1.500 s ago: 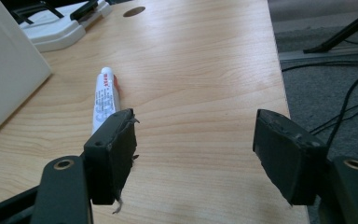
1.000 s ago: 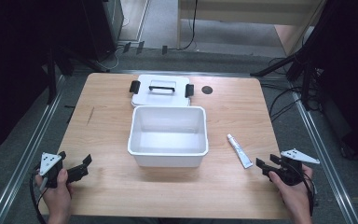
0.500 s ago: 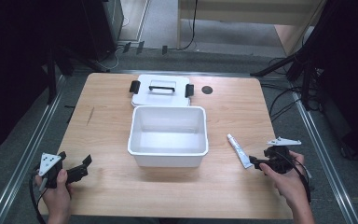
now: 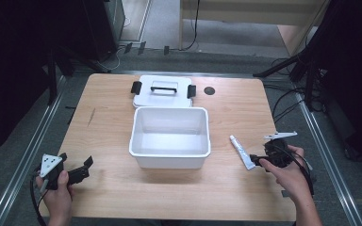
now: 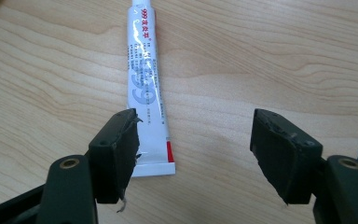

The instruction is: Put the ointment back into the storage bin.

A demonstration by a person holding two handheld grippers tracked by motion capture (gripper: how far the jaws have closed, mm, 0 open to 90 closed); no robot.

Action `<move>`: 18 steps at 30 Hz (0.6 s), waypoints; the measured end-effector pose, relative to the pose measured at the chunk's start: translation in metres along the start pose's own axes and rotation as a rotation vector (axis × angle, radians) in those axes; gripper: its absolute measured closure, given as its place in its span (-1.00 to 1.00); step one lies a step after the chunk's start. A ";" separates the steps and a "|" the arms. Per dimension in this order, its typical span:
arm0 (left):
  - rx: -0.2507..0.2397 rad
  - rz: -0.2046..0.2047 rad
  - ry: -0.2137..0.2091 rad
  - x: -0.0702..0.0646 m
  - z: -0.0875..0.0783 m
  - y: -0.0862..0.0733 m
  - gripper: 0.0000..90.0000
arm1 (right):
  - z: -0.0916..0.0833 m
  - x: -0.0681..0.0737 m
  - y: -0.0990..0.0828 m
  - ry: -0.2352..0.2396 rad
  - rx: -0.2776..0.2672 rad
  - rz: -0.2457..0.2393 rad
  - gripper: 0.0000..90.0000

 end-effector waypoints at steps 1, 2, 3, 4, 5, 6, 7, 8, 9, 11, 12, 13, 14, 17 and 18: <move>0.001 0.000 0.000 0.000 0.000 0.000 -1.00 | 0.001 0.001 0.004 -0.006 0.022 -0.014 -0.27; 0.001 0.000 0.000 0.000 0.000 0.000 -1.00 | 0.001 0.001 0.004 -0.006 0.022 -0.014 -0.27; 0.001 -0.001 0.000 0.000 0.000 0.000 -1.00 | 0.001 0.002 0.008 -0.007 0.046 -0.024 -0.26; 0.001 -0.001 0.000 0.000 0.000 0.000 -1.00 | 0.001 0.002 0.008 -0.007 0.046 -0.024 -0.26; 0.001 -0.001 0.000 0.000 0.000 0.000 -1.00 | 0.002 0.004 0.014 -0.015 0.071 -0.037 -0.25; 0.001 -0.001 0.000 0.000 0.000 0.000 -1.00 | 0.002 0.005 0.016 -0.016 0.086 -0.039 -0.25; 0.002 -0.001 -0.001 0.000 0.000 0.000 -1.00 | 0.003 0.006 0.019 -0.016 0.099 -0.045 -0.24; 0.002 -0.002 -0.001 0.000 0.000 0.000 -1.00 | 0.003 0.007 0.022 -0.017 0.112 -0.054 -0.24; 0.002 -0.002 -0.001 0.000 0.000 0.000 -1.00 | 0.003 0.009 0.025 -0.021 0.128 -0.056 -0.24; 0.004 -0.002 -0.001 0.000 0.000 0.000 -1.00 | 0.005 0.011 0.032 -0.025 0.156 -0.067 -0.25; 0.004 -0.002 -0.001 0.000 0.000 0.000 -1.00 | 0.005 0.011 0.032 -0.025 0.156 -0.067 -0.25; 0.003 -0.003 -0.001 0.000 0.000 0.000 -1.00 | 0.006 0.012 0.035 -0.027 0.170 -0.075 -0.25; 0.003 -0.003 -0.001 0.000 0.000 0.000 -1.00 | 0.007 0.014 0.038 -0.028 0.186 -0.080 -0.25; 0.003 -0.004 -0.001 0.000 0.000 0.000 -1.00 | 0.012 0.019 0.049 -0.030 0.231 -0.108 -0.26; 0.003 -0.004 -0.001 0.000 0.000 0.000 -1.00 | 0.012 0.019 0.049 -0.030 0.231 -0.108 -0.26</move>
Point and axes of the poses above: each handheld gripper's, and its own axes: z roughly forward along the jaws, y roughly out of its top, x roughly to its left, the point moved 1 cm from there along z, roughly forward along the jaws, and after that the axes turned 5 degrees about x, right-handed, at the moved point
